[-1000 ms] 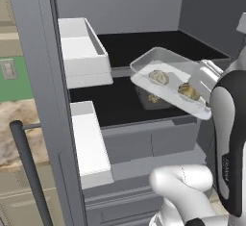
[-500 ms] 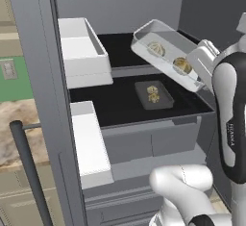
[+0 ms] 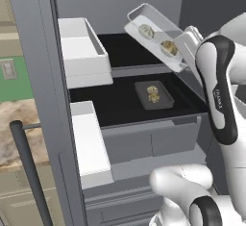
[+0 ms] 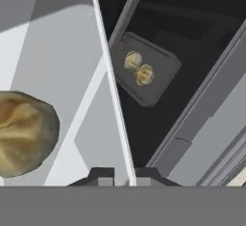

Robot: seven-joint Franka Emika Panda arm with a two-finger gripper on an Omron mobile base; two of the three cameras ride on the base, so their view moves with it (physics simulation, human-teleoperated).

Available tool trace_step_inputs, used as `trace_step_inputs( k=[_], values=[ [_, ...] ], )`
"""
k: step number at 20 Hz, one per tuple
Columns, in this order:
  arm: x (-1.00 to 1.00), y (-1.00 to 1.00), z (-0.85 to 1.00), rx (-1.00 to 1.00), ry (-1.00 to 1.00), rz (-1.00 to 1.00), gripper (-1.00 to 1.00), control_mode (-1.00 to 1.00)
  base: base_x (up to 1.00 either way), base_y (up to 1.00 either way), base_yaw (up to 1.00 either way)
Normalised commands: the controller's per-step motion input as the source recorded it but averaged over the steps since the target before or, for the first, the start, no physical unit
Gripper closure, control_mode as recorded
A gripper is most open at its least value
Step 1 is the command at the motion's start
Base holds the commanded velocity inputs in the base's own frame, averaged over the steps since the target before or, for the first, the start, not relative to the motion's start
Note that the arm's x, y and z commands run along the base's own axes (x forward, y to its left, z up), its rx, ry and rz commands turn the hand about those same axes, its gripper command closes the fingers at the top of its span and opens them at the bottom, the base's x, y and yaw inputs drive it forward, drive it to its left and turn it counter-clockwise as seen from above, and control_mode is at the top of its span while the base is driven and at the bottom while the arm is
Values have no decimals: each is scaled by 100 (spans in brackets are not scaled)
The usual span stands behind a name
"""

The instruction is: Place two dumplings into each of the tupperware containers and then place the containers in the fridge.

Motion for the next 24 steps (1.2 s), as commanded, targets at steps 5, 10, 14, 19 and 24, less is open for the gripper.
trace_step_inputs(
  k=[5,10,14,19,24],
  values=[
    [78,0,11,0,0,0,100,-100,0,0,0],
    [78,0,0,0,0,1,100,-100,0,0,0],
    [65,0,-11,0,0,2,100,-100,0,0,0],
    [58,1,-29,0,0,2,100,-100,0,0,0],
    [45,1,-26,0,-6,2,100,-100,0,0,0]
  ],
)
